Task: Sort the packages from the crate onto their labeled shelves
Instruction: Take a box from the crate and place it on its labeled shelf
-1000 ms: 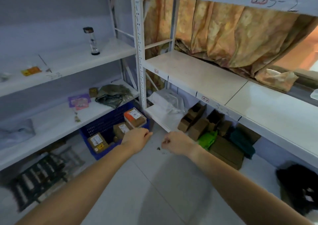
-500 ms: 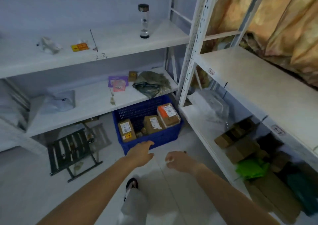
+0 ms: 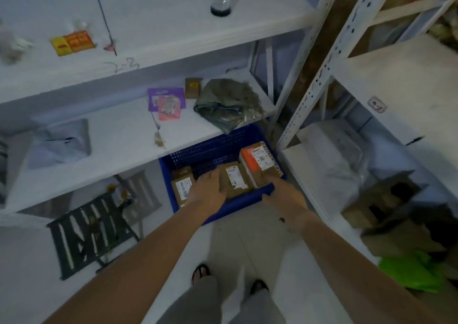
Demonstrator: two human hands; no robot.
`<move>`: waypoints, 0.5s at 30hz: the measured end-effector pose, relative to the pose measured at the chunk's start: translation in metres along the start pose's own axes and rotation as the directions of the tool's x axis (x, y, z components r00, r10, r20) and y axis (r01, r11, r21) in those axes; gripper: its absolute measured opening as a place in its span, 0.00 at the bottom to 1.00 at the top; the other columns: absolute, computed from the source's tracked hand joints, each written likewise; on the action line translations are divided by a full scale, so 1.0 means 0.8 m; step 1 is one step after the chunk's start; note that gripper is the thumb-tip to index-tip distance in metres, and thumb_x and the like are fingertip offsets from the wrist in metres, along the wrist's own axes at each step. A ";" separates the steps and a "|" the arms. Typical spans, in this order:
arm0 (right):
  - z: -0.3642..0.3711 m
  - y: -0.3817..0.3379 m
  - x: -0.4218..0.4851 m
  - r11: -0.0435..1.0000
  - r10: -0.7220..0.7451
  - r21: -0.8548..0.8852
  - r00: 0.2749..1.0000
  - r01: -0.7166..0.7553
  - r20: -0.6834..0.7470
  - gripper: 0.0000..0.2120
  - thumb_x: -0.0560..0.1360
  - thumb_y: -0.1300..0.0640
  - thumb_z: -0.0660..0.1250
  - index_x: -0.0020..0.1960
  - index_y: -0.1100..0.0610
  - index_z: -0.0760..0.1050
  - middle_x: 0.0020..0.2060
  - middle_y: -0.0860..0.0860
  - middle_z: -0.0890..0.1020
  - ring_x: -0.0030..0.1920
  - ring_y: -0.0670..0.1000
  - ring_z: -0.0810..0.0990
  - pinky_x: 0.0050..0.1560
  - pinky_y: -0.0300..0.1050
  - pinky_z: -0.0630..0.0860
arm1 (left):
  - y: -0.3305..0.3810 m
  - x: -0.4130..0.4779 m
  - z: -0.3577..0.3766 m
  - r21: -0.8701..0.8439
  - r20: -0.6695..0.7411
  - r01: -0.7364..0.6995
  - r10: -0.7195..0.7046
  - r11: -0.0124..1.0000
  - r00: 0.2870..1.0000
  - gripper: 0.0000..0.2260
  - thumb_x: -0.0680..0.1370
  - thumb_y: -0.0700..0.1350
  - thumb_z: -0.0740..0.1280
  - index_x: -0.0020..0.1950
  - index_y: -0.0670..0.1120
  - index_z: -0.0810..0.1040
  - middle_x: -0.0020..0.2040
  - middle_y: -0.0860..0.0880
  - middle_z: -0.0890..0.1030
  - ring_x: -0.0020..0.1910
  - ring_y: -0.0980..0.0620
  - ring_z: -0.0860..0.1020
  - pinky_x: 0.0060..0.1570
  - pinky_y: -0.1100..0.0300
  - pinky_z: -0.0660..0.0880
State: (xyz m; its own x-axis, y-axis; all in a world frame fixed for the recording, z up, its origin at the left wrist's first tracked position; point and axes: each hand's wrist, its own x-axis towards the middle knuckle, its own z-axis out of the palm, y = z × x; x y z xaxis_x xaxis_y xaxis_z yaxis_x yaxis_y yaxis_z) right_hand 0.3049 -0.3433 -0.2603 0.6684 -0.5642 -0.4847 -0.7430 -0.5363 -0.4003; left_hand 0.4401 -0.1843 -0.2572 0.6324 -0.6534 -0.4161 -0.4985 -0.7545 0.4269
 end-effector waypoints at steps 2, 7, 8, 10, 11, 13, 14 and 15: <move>0.004 0.015 0.049 0.999 0.011 0.033 1.000 -0.012 0.023 0.28 0.75 0.51 0.64 0.73 0.48 0.60 0.64 0.52 0.73 0.61 0.56 0.73 0.59 0.53 0.74 | 0.003 0.045 0.014 -0.009 0.005 -0.009 0.009 1.000 1.000 0.28 0.80 0.50 0.58 0.76 0.48 0.50 0.74 0.44 0.62 0.70 0.45 0.64 0.64 0.51 0.68; 0.036 0.091 0.167 0.998 -0.029 -0.045 0.996 0.033 0.086 0.35 0.75 0.49 0.66 0.76 0.49 0.53 0.67 0.53 0.71 0.63 0.58 0.73 0.59 0.55 0.74 | 0.001 0.142 0.090 0.099 0.036 0.042 -0.046 0.994 0.998 0.33 0.79 0.52 0.58 0.77 0.45 0.44 0.77 0.46 0.54 0.74 0.46 0.56 0.69 0.52 0.61; 0.043 0.109 0.191 0.993 -0.025 -0.111 0.994 0.037 0.108 0.36 0.75 0.49 0.67 0.76 0.51 0.51 0.69 0.54 0.69 0.63 0.57 0.73 0.60 0.53 0.73 | -0.002 0.161 0.113 0.148 0.048 0.058 -0.065 0.987 0.997 0.35 0.79 0.53 0.58 0.77 0.44 0.42 0.77 0.46 0.51 0.75 0.47 0.53 0.71 0.52 0.57; 0.057 0.146 0.233 0.963 -0.019 -0.266 0.992 0.052 0.127 0.38 0.75 0.50 0.68 0.76 0.55 0.50 0.71 0.55 0.66 0.65 0.56 0.71 0.63 0.49 0.70 | -0.005 0.197 0.162 0.275 0.057 0.073 -0.092 0.959 0.994 0.36 0.79 0.55 0.57 0.76 0.43 0.38 0.78 0.45 0.45 0.76 0.46 0.47 0.73 0.51 0.52; 0.065 0.165 0.255 0.938 -0.018 -0.342 0.992 0.061 0.129 0.38 0.74 0.49 0.67 0.76 0.57 0.50 0.71 0.54 0.65 0.66 0.55 0.70 0.64 0.48 0.68 | -0.004 0.216 0.187 0.325 0.055 0.075 -0.098 0.943 0.994 0.37 0.79 0.55 0.56 0.76 0.42 0.36 0.77 0.44 0.44 0.76 0.46 0.45 0.74 0.50 0.51; 0.083 0.202 0.296 0.898 -0.016 -0.434 0.992 0.069 0.124 0.39 0.74 0.50 0.67 0.76 0.57 0.49 0.73 0.54 0.61 0.70 0.54 0.64 0.68 0.48 0.64 | 0.001 0.254 0.237 0.381 0.066 0.063 -0.095 0.923 0.993 0.38 0.80 0.56 0.55 0.75 0.41 0.33 0.77 0.42 0.41 0.76 0.44 0.44 0.74 0.48 0.50; 0.092 0.219 0.316 0.886 -0.027 -0.457 0.992 0.080 0.121 0.39 0.74 0.50 0.66 0.77 0.57 0.48 0.74 0.54 0.60 0.72 0.54 0.62 0.69 0.48 0.61 | 0.005 0.273 0.262 0.390 0.075 0.053 -0.090 0.919 0.993 0.38 0.80 0.57 0.54 0.74 0.41 0.32 0.77 0.41 0.40 0.76 0.43 0.43 0.74 0.48 0.49; 0.101 0.235 0.335 0.872 -0.041 -0.480 0.992 0.096 0.123 0.40 0.75 0.49 0.66 0.77 0.58 0.46 0.75 0.54 0.57 0.73 0.53 0.59 0.71 0.48 0.59 | 0.010 0.291 0.286 0.393 0.084 0.045 -0.085 0.918 0.993 0.38 0.80 0.57 0.54 0.73 0.40 0.31 0.76 0.41 0.39 0.76 0.42 0.42 0.74 0.48 0.48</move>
State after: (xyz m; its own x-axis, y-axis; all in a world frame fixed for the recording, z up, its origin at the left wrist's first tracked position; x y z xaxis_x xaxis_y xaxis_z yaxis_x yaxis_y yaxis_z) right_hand 0.3418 -0.5445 -0.5281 0.6894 -0.4600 -0.5596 -0.5672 -0.8233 -0.0219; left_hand 0.4475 -0.3567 -0.5343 0.6201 -0.5900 -0.5171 -0.6626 -0.7468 0.0574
